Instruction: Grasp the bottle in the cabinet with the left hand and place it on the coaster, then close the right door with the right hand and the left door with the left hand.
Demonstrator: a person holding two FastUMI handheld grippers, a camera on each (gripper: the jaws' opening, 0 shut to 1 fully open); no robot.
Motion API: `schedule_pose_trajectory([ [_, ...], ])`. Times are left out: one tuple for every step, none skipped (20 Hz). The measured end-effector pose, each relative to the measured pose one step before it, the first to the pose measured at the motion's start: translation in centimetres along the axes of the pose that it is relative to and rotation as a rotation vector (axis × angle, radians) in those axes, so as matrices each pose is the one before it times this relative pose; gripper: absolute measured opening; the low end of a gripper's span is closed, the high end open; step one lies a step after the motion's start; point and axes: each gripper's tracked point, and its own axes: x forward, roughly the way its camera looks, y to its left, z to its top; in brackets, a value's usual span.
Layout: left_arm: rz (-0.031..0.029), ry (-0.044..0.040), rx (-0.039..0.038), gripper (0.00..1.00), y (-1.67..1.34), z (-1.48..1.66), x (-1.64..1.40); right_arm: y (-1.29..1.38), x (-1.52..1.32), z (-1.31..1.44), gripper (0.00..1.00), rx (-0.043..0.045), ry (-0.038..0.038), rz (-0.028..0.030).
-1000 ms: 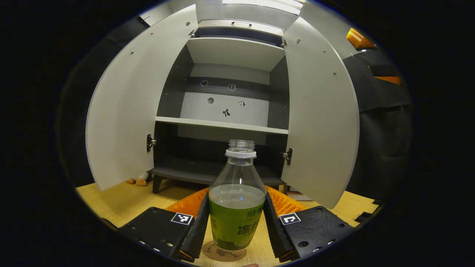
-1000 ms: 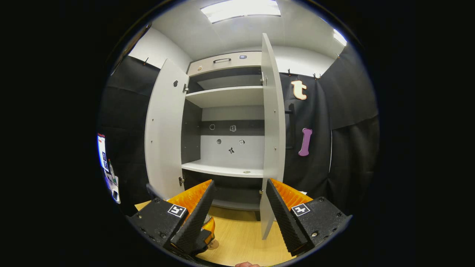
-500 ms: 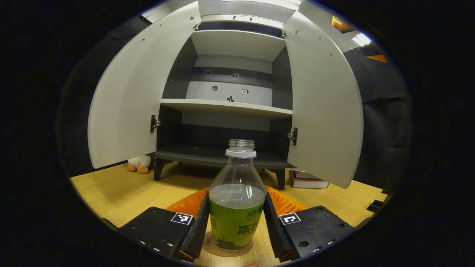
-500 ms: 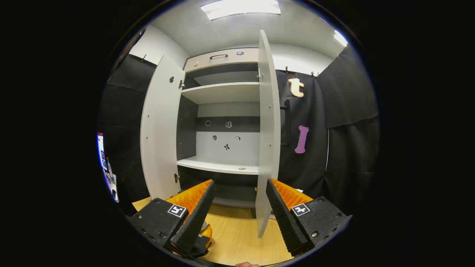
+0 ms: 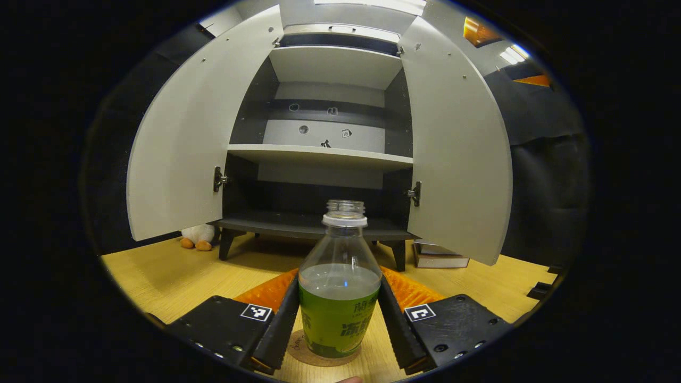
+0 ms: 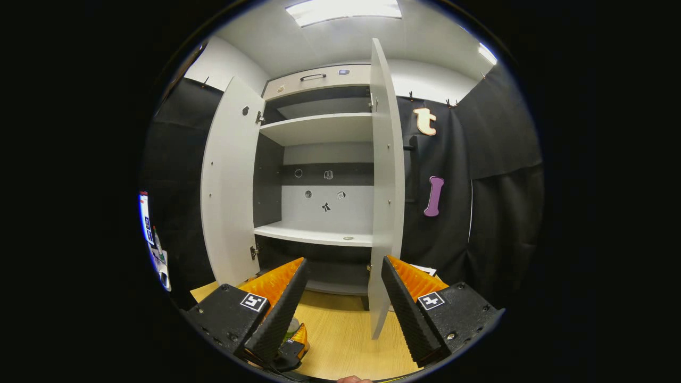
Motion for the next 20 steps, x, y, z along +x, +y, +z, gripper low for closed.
schedule_pose_trajectory([
  [-0.00382,0.00517,-0.00002,0.77,-0.041,0.013,-0.022,-0.039,0.041,-0.002,0.85,0.00019,0.00168,-0.00026],
  [-0.00614,0.00351,-0.00525,0.77,-0.066,0.147,0.044,0.019,0.033,-0.125,0.85,0.00298,0.00060,0.00076],
  [-0.00930,0.00351,-0.00438,0.83,-0.220,0.116,-0.043,0.045,0.085,-0.009,0.85,0.00260,0.00002,0.00054],
  [-0.00541,0.00046,0.00094,0.88,-0.136,0.153,-0.071,-0.007,0.074,-0.063,0.85,0.00144,0.00052,0.00047],
  [-0.00163,-0.00523,0.00411,0.93,-0.054,0.245,0.000,0.030,0.067,-0.015,0.85,0.00105,0.00004,0.00098],
  [-0.00290,-0.00689,0.00407,0.95,-0.092,0.427,-0.152,0.045,-0.016,0.012,0.85,0.00050,-0.00165,0.00161],
  [-0.00353,-0.00754,0.00165,0.96,-0.014,0.411,-0.143,0.015,0.008,-0.019,0.85,-0.00175,-0.00137,0.00109],
  [-0.00587,-0.00810,-0.00262,0.95,-0.076,0.605,-0.127,-0.047,0.064,-0.077,0.85,-0.00254,-0.00048,-0.00013],
  [-0.00442,-0.00850,-0.00395,0.95,-0.027,0.730,-0.121,-0.022,0.001,-0.068,0.85,-0.00016,0.00084,-0.00020],
  [-0.00442,-0.01095,-0.00654,0.95,-0.049,0.884,-0.229,0.044,-0.009,-0.159,0.85,0.00396,0.00050,0.00117],
  [-0.00619,-0.01234,-0.01015,0.95,-0.023,1.007,-0.216,0.016,0.066,-0.086,0.85,0.00548,-0.00036,0.00053],
  [-0.00829,-0.01074,-0.01116,0.95,-0.047,1.024,-0.135,-0.038,-0.009,-0.166,0.85,0.00414,-0.00011,-0.00052],
  [-0.01274,-0.00894,-0.00791,0.95,-0.180,1.119,-0.279,-0.071,0.093,-0.071,0.85,0.00171,-0.00183,-0.00105],
  [-0.01015,-0.00632,-0.00221,0.95,-0.151,1.182,-0.252,-0.097,0.000,-0.159,0.85,0.00035,-0.00244,-0.00266],
  [-0.00694,-0.00720,0.00247,0.95,-0.045,1.322,-0.278,-0.090,-0.005,-0.006,0.85,0.00019,-0.00682,-0.00296],
  [-0.00453,-0.01262,0.00364,0.95,0.025,1.466,-0.276,-0.111,-0.012,-0.074,0.85,0.00196,-0.00688,-0.00363],
  [-0.00214,-0.00891,0.00515,0.95,0.069,1.480,-0.215,-0.099,-0.009,-0.144,0.85,0.00380,-0.00604,-0.00371],
  [0.00411,-0.00463,0.00614,0.95,0.057,1.345,-0.277,-0.019,0.020,-0.257,0.85,0.00601,-0.00424,-0.00233],
  [-0.00346,0.00249,0.00013,0.95,0.023,1.137,-0.207,-0.044,-0.012,-0.356,0.85,0.01144,-0.00161,-0.00381],
  [-0.01777,0.00295,-0.01285,0.95,-0.361,0.964,-0.205,0.002,-0.047,-0.410,0.85,0.01522,0.00114,-0.00120],
])
